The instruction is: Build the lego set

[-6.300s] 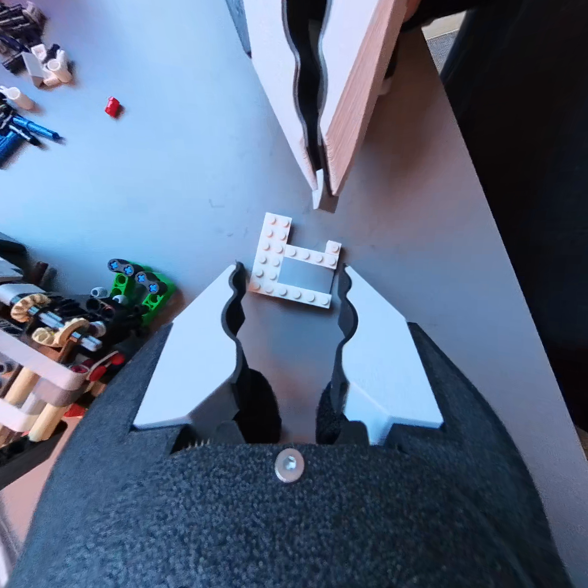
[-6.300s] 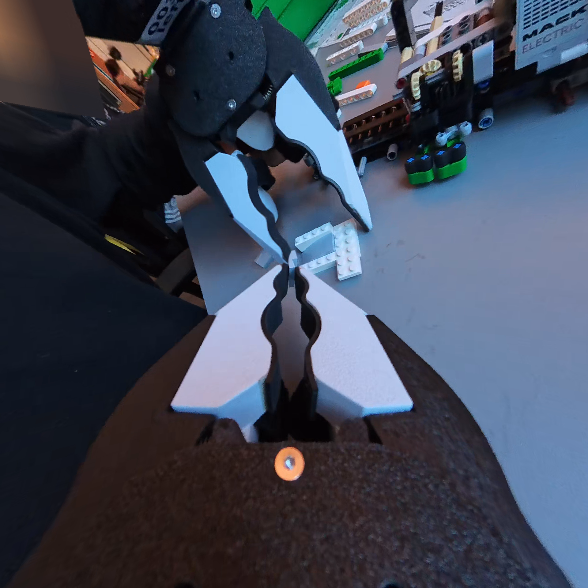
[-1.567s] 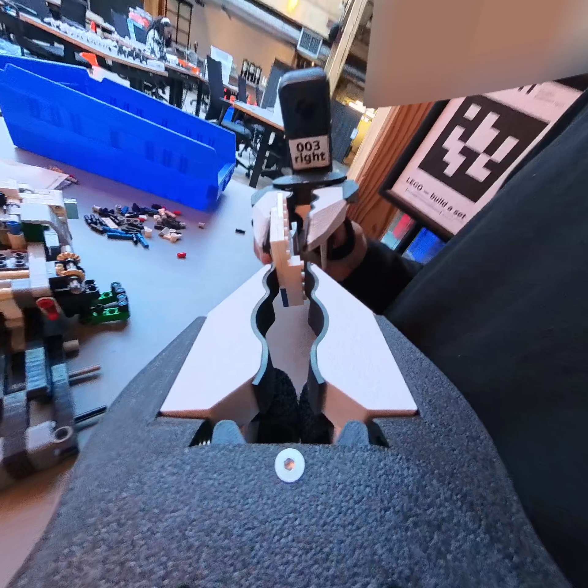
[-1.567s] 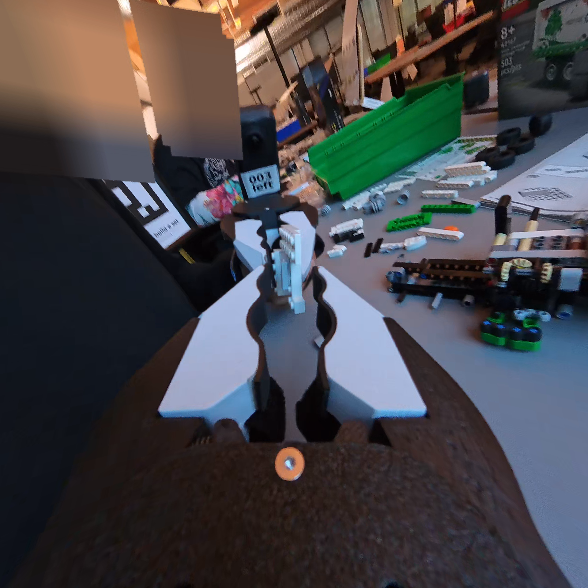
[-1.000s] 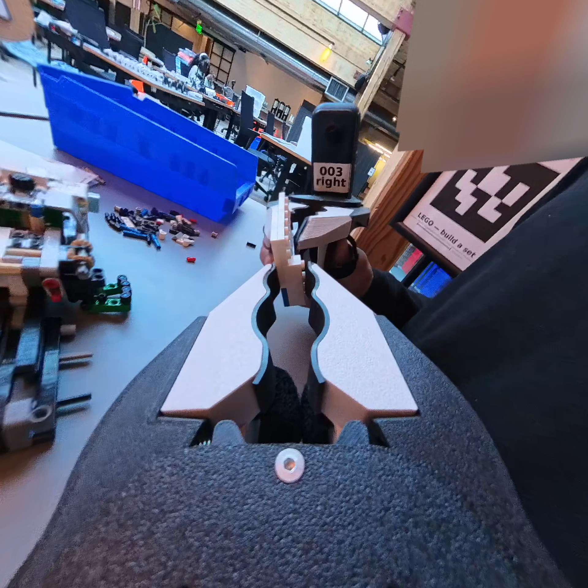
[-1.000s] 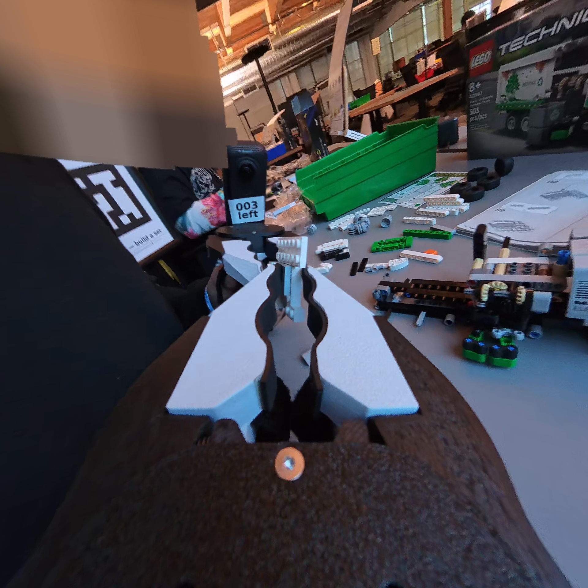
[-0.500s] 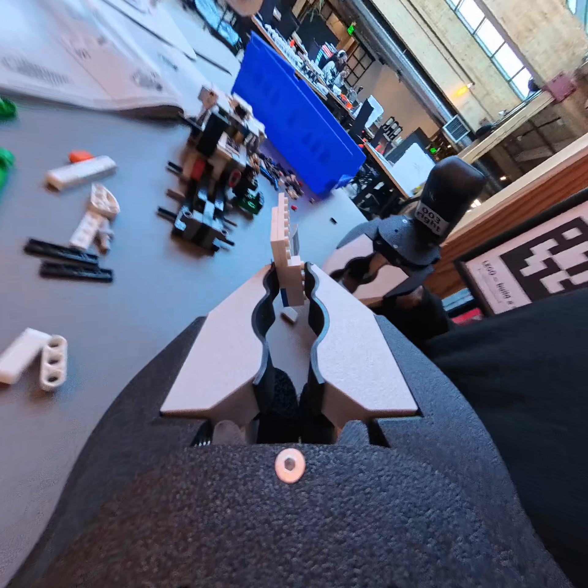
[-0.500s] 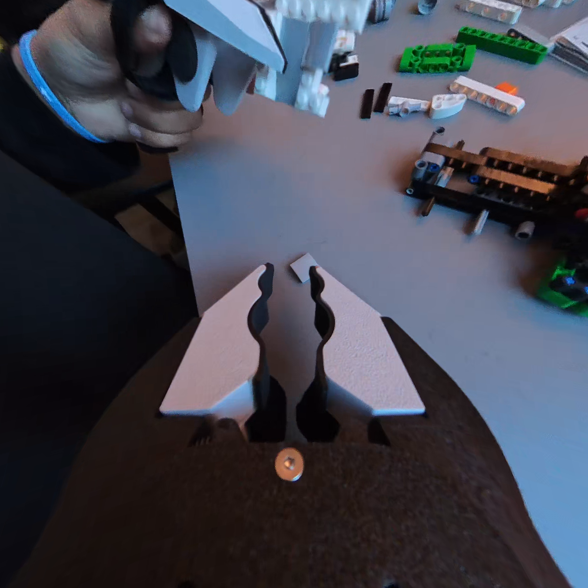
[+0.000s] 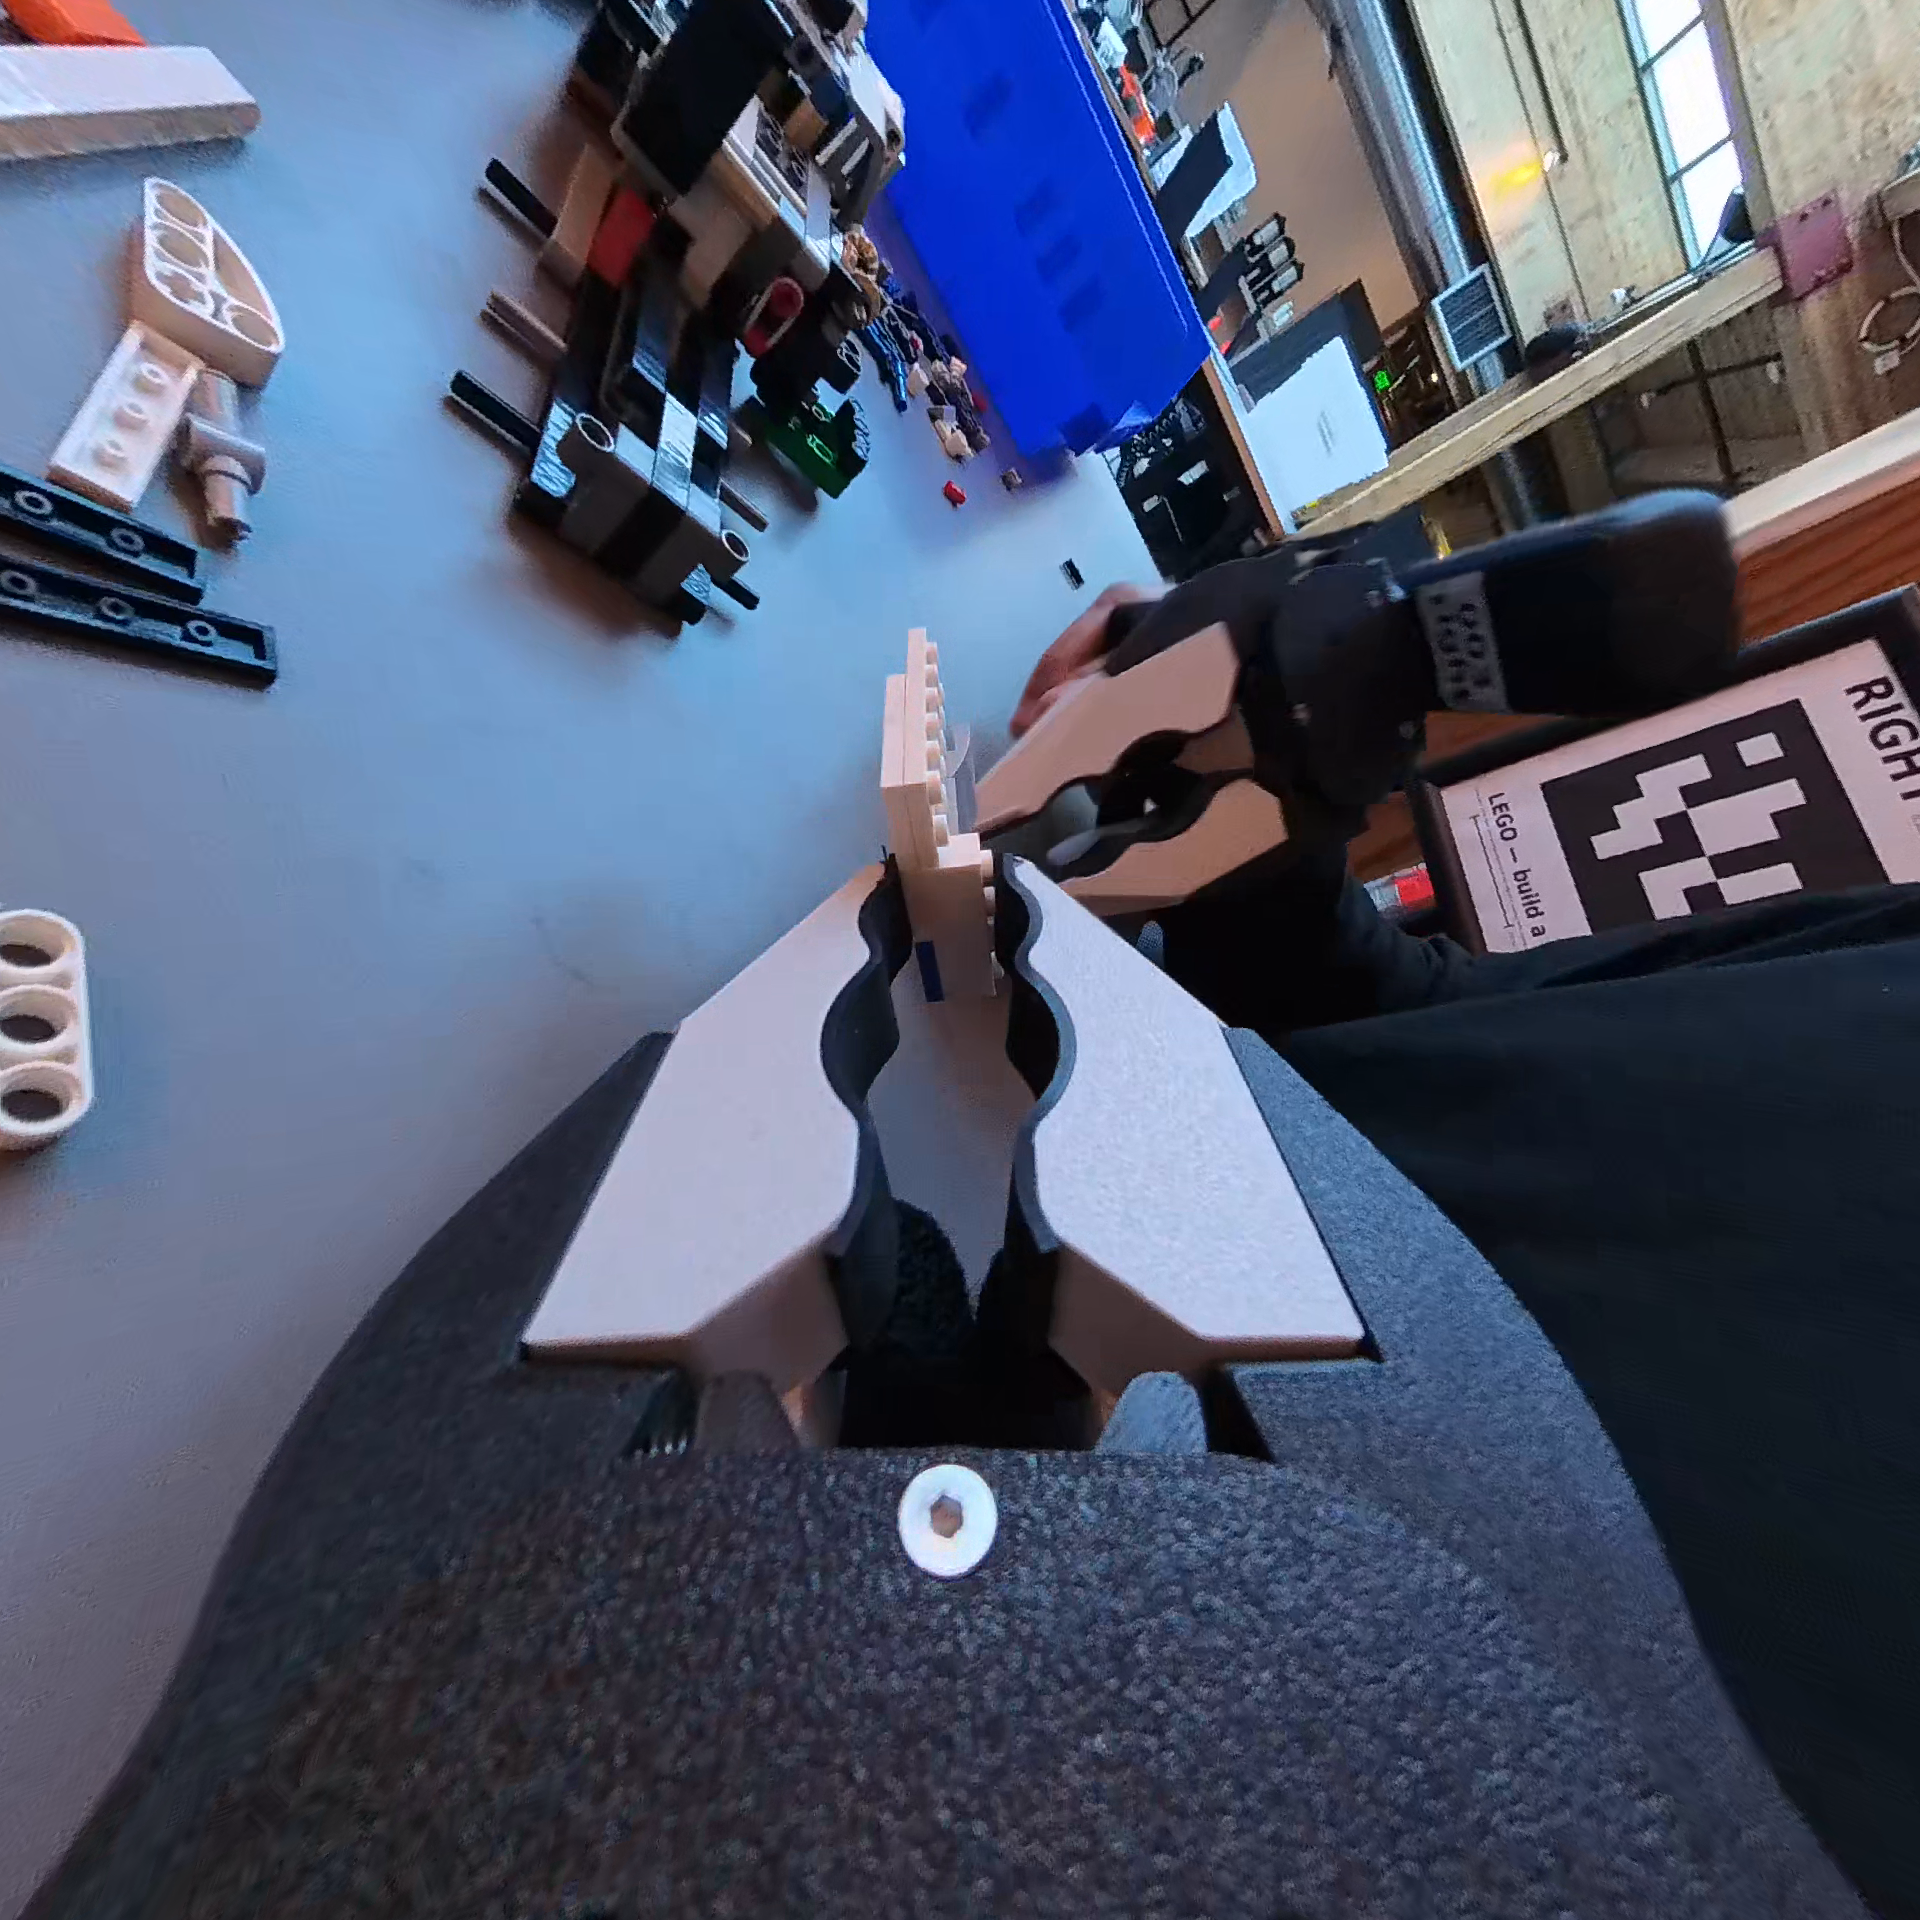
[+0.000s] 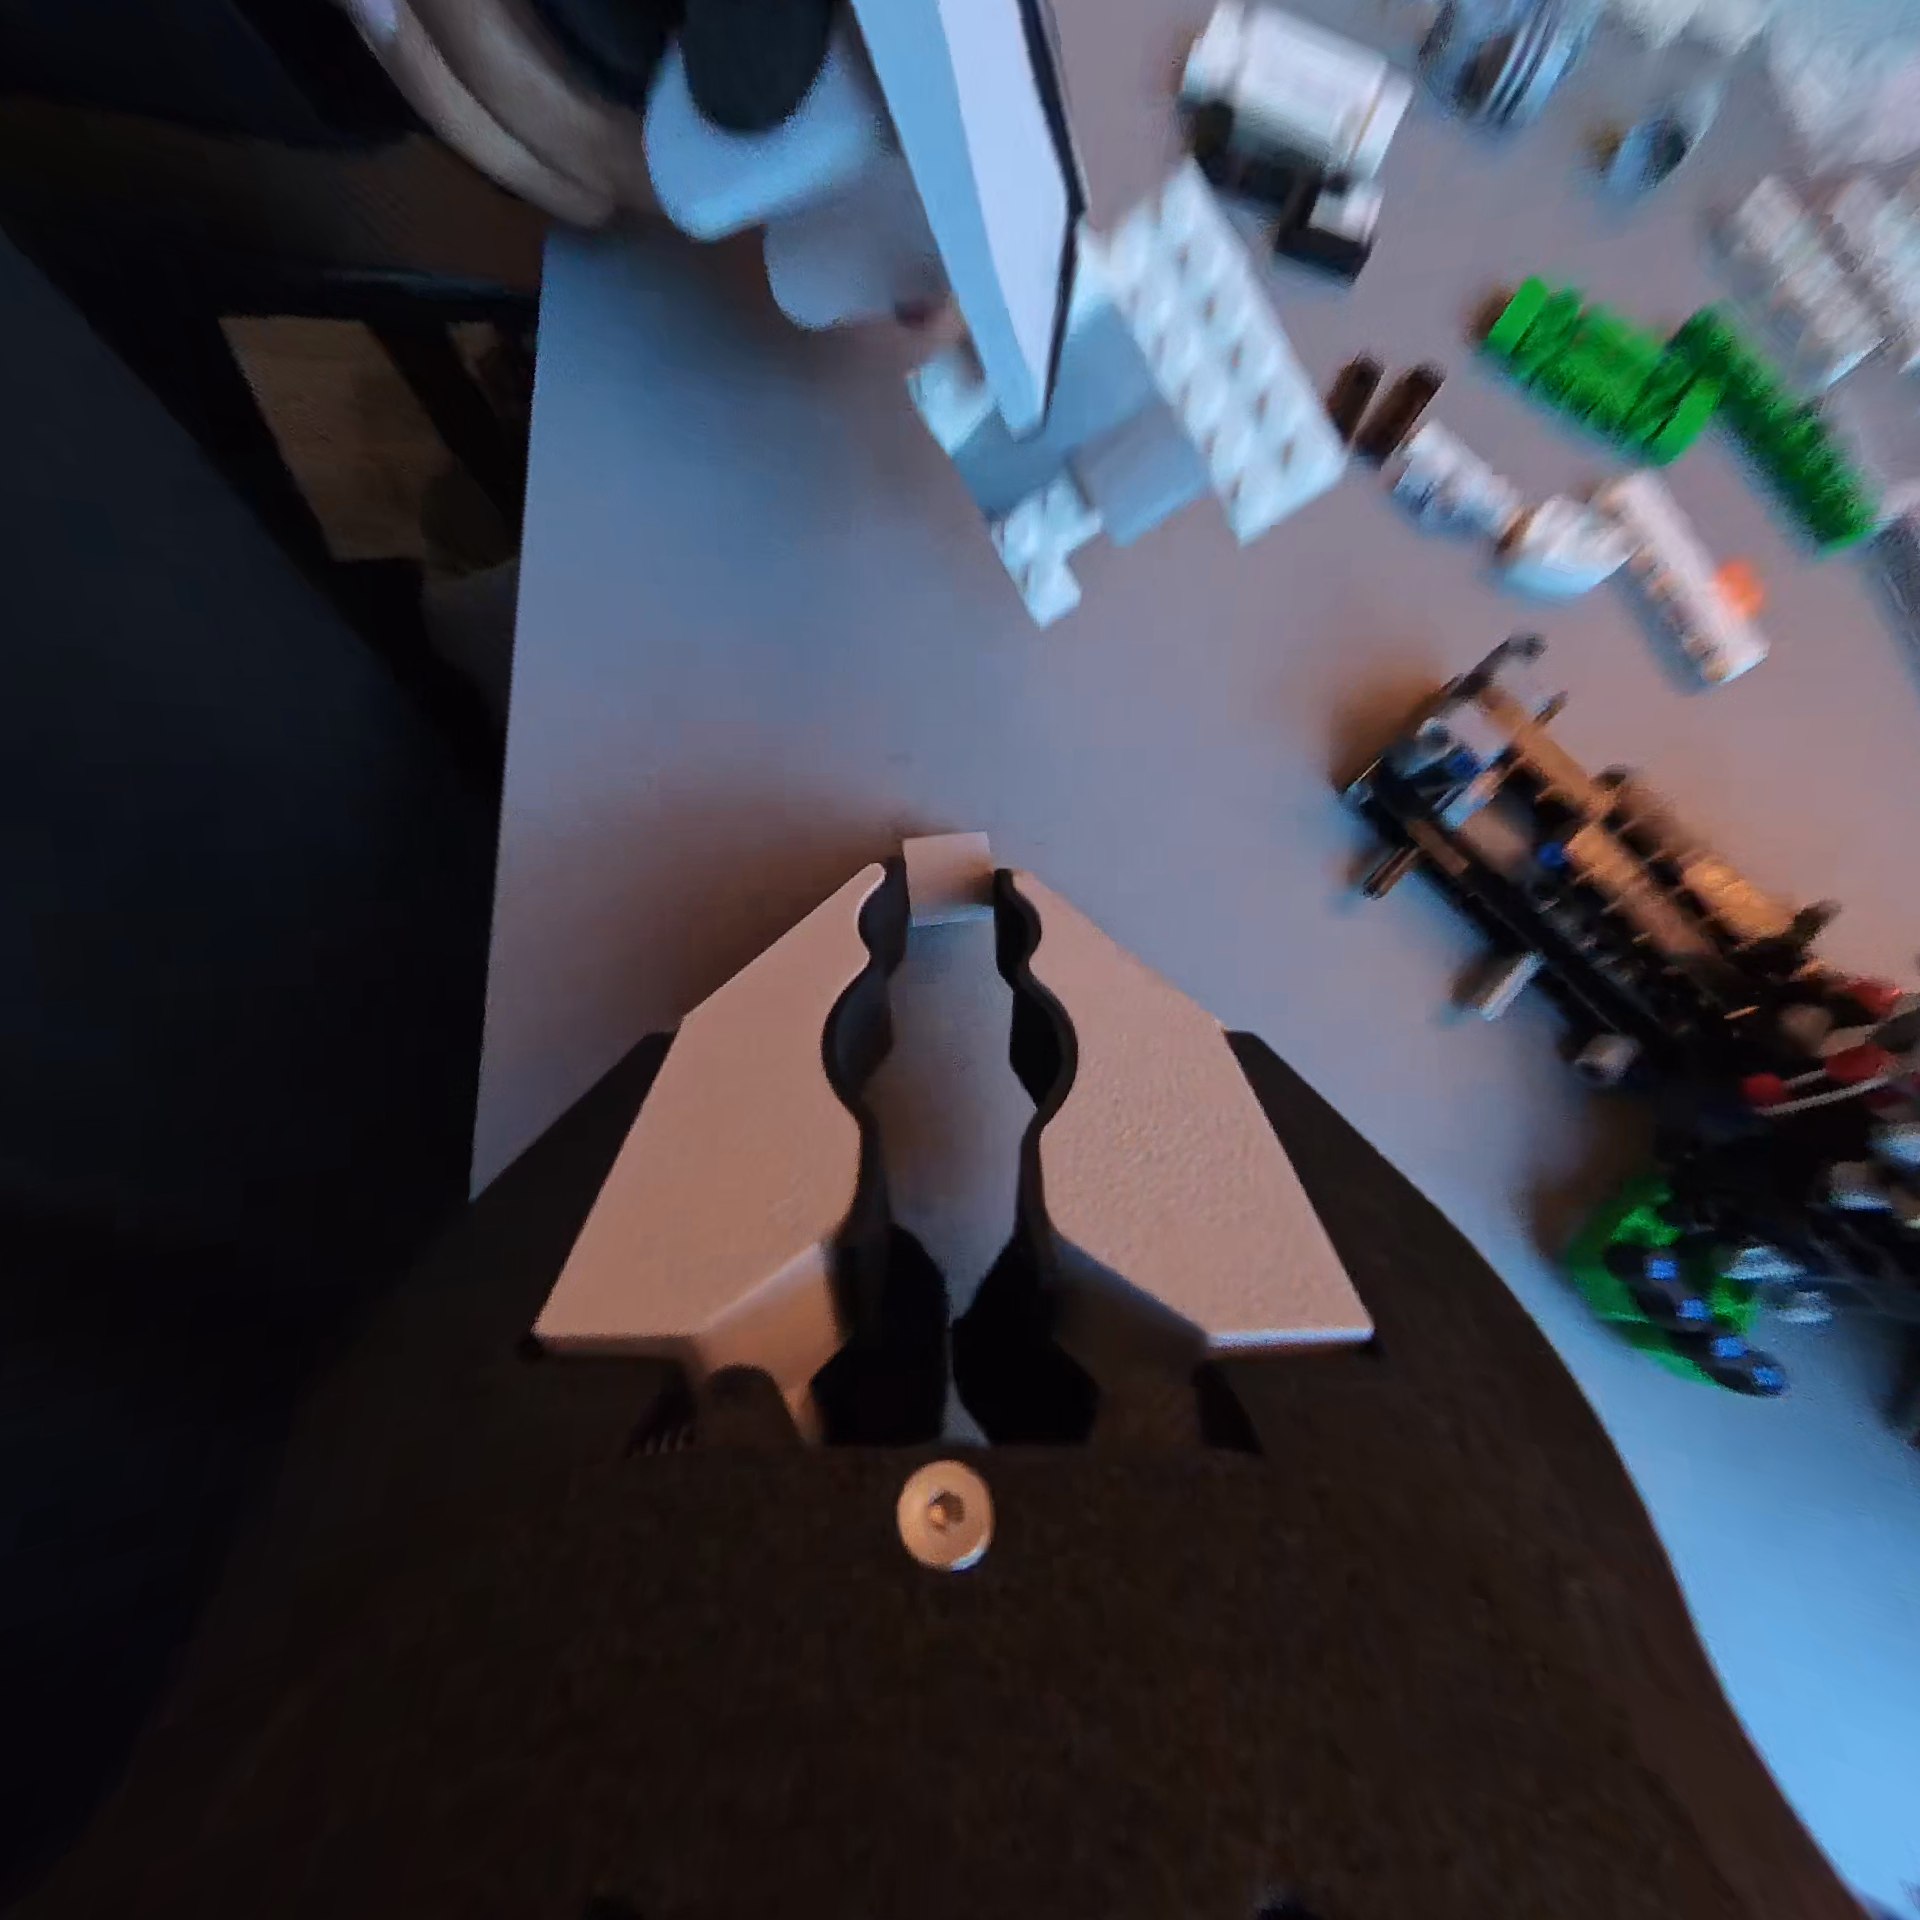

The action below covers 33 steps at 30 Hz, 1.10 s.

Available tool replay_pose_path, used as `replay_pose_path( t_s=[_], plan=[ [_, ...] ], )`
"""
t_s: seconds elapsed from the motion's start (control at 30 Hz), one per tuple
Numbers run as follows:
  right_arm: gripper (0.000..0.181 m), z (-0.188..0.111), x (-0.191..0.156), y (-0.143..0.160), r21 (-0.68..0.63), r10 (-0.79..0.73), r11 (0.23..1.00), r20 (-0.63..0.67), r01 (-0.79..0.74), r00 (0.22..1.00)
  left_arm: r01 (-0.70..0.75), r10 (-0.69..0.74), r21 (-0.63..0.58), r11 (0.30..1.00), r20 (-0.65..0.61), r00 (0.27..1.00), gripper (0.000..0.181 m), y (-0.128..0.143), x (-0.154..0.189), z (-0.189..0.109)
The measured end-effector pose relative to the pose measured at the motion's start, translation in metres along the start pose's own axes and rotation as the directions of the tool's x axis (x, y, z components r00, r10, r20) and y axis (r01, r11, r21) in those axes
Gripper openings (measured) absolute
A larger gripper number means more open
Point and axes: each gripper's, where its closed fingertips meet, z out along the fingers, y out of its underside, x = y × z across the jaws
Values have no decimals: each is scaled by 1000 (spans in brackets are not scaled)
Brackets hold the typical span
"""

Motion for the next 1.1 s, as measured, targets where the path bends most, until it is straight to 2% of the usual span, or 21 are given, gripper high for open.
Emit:
replay_pose_path(
  t_s=[0.1,0.2,0.37,0.63,0.77,1.1],
  plan=[
    [15,-19,8,-35,120,-153,977,-161,173,975,-3,3,-17,1000,-21,1000,14,1,3,3],
    [15,-24,8,-49,54,-272,955,-237,292,933,30,-30,-17,999,-56,998,14,0,8,6],
    [15,-25,7,-52,-46,-293,956,-162,290,942,262,-256,-7,965,-239,937,14,-3,26,14],
    [16,-39,7,-47,-161,-312,939,-30,303,950,481,-475,-71,874,-337,813,14,1,35,25],
    [16,-38,8,-49,-174,-349,925,-30,339,937,516,-511,-86,852,-348,786,14,2,36,26],
    [16,-37,2,-43,-215,-364,905,60,368,929,520,-515,-87,850,-347,784,14,7,36,26]
  ],
)
